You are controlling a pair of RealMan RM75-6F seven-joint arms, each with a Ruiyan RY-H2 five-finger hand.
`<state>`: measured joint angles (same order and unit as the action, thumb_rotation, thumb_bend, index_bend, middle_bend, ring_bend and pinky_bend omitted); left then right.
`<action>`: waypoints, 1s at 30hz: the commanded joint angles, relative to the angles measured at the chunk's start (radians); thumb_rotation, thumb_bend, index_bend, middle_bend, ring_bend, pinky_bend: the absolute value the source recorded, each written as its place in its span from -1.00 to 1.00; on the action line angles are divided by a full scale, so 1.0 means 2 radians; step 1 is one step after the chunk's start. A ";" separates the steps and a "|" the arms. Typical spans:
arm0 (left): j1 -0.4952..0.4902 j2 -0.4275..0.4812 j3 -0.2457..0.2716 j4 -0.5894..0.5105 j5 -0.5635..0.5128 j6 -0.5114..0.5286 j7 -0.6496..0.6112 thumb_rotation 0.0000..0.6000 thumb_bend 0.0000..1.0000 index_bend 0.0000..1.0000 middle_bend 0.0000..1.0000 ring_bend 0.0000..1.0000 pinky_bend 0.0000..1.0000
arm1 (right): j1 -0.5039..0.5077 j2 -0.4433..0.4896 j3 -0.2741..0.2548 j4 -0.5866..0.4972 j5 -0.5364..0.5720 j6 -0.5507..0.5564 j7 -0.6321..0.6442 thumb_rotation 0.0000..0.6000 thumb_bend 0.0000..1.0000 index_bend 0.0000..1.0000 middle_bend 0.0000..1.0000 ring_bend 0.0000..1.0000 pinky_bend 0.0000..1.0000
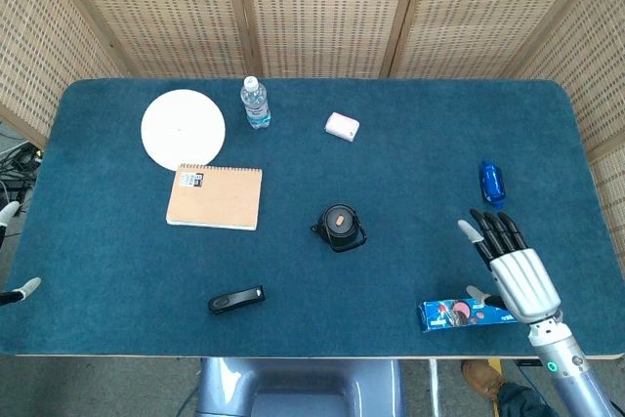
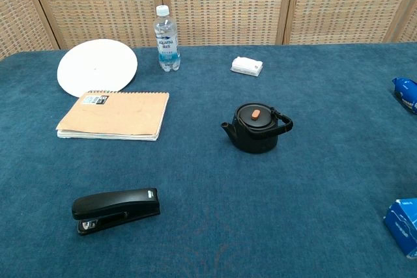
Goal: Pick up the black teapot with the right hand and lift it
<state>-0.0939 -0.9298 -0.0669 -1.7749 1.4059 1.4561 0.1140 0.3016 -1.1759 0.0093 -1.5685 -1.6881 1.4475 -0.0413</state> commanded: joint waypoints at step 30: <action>-0.014 -0.007 -0.007 0.016 -0.035 -0.031 0.000 1.00 -1.00 -1.00 -1.00 -1.00 -1.00 | 0.235 -0.109 0.101 -0.069 0.220 -0.284 -0.170 1.00 -1.00 -0.02 0.08 0.17 -1.00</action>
<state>-0.1217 -0.9435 -0.0810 -1.7420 1.3367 1.3944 0.1146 0.7519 -1.3703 0.2052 -1.7188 -1.2790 0.8920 -0.3522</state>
